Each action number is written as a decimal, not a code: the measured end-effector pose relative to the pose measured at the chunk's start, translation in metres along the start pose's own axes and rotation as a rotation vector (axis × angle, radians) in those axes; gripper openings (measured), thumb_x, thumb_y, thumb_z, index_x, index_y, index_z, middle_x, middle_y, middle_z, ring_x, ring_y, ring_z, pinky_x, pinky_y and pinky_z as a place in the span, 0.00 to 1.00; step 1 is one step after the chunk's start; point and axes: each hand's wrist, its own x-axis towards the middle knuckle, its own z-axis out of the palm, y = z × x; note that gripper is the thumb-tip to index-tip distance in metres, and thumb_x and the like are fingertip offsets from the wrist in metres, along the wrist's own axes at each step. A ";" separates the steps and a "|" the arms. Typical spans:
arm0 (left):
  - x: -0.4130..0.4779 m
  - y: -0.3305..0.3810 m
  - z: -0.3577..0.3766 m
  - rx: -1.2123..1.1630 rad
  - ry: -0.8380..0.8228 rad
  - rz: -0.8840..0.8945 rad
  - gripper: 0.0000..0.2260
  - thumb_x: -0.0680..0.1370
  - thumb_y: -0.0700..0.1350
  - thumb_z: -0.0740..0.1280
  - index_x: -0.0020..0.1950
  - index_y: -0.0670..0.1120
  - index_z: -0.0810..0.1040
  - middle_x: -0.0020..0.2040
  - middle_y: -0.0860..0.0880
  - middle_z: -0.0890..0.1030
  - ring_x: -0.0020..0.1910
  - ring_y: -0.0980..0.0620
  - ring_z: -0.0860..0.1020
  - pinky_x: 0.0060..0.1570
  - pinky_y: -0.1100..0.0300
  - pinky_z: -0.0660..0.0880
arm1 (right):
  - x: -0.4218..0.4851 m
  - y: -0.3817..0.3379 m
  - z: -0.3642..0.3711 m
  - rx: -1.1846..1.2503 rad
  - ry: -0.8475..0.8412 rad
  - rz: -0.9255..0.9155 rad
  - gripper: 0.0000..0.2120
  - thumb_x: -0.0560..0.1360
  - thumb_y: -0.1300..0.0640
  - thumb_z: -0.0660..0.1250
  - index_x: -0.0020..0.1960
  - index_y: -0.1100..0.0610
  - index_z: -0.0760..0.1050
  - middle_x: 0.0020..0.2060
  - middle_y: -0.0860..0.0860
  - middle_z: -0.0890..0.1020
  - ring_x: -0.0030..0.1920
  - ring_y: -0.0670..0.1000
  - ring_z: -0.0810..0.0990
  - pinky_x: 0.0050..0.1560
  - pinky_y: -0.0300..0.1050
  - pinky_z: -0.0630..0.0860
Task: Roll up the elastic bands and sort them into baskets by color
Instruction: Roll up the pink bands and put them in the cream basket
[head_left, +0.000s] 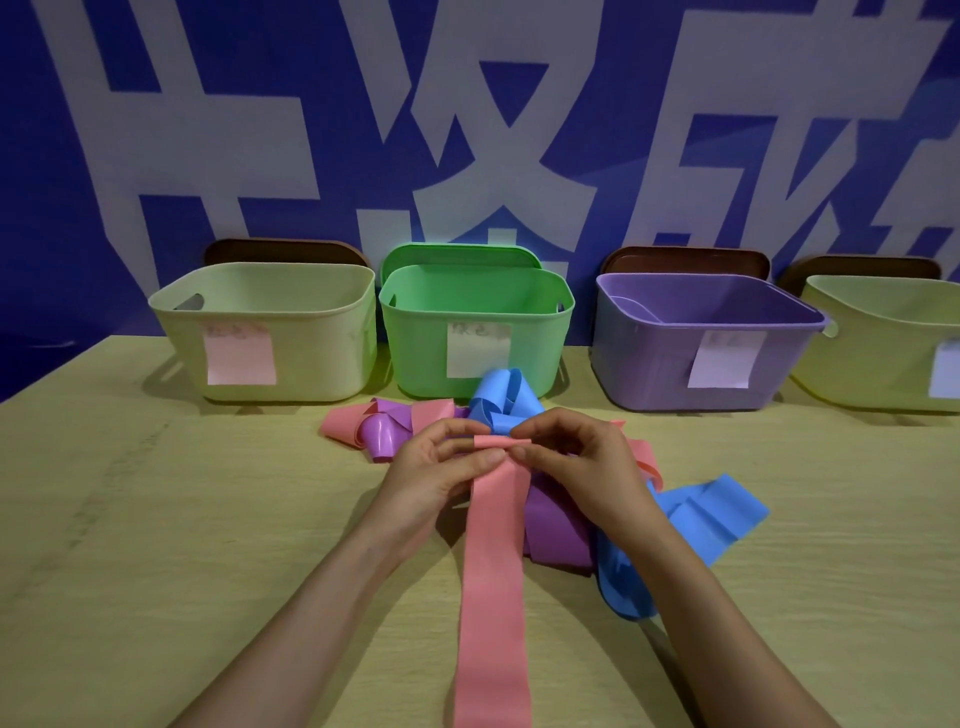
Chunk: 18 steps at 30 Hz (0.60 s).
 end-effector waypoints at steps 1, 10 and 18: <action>0.000 0.000 0.001 -0.002 0.002 0.005 0.10 0.71 0.34 0.70 0.50 0.43 0.77 0.47 0.45 0.83 0.41 0.52 0.81 0.40 0.61 0.76 | 0.000 0.000 -0.001 0.003 -0.002 0.004 0.07 0.68 0.64 0.75 0.41 0.53 0.81 0.34 0.45 0.82 0.36 0.41 0.78 0.41 0.33 0.73; -0.001 0.000 0.000 -0.002 0.054 0.102 0.13 0.64 0.39 0.73 0.47 0.43 0.78 0.43 0.46 0.84 0.44 0.48 0.81 0.44 0.56 0.74 | 0.000 -0.001 0.002 0.063 -0.019 0.034 0.09 0.70 0.59 0.74 0.49 0.54 0.79 0.42 0.46 0.84 0.42 0.43 0.82 0.46 0.36 0.77; -0.002 -0.001 0.002 0.054 0.055 0.021 0.15 0.69 0.36 0.73 0.53 0.44 0.77 0.45 0.48 0.84 0.40 0.52 0.82 0.35 0.61 0.77 | -0.001 -0.002 0.002 0.170 -0.024 0.061 0.03 0.74 0.61 0.70 0.45 0.61 0.80 0.31 0.48 0.81 0.32 0.43 0.77 0.37 0.34 0.74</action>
